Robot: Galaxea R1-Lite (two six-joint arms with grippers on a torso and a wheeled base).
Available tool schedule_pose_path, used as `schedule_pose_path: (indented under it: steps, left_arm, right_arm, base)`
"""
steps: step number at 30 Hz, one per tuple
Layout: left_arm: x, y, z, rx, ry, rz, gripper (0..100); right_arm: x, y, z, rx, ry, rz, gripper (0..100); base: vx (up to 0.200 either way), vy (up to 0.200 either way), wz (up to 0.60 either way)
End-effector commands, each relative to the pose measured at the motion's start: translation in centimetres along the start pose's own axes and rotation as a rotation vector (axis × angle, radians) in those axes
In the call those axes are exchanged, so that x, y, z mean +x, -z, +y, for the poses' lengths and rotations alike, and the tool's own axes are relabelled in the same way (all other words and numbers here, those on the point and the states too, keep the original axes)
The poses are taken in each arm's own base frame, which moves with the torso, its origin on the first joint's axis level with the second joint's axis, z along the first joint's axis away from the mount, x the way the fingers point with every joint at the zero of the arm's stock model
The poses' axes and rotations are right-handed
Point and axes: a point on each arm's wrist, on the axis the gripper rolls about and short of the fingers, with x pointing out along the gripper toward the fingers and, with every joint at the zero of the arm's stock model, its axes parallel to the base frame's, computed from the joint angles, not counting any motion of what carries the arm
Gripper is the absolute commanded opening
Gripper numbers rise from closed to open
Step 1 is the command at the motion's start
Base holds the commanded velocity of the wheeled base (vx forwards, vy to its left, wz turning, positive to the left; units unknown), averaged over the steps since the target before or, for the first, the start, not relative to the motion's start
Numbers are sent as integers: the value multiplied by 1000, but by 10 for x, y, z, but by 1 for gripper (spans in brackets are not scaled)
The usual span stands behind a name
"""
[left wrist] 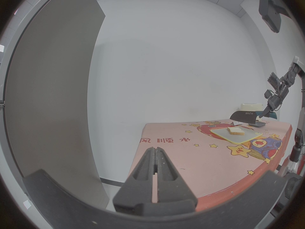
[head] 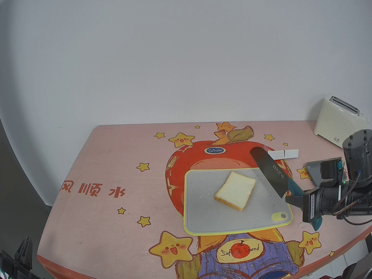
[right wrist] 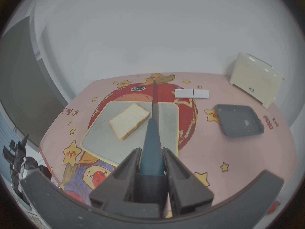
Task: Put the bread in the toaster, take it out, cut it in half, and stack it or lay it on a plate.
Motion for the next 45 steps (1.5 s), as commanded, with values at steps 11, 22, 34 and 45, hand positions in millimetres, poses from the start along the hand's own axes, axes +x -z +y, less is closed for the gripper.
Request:
schedule_pose_path:
  steps: [11,22,34,45]
  left_arm:
    - [1,5,0,0,-1,10,0]
    - [1,5,0,0,-1,10,0]
    - [1,5,0,0,-2,10,0]
    - [1,5,0,0,4,10,0]
  right_arm:
    - [-1,-7,-16,-204,-182,7,0]
    - [7,-7,-16,-229,-269,36,0]
    - [27,-6,-21,-222,-251,98,0]
    - [42,-7,-19,-246,-254,108,0]
  base:
    - [0,0,0]
    - [0,0,0]
    - [0,0,0]
    - [0,0,0]
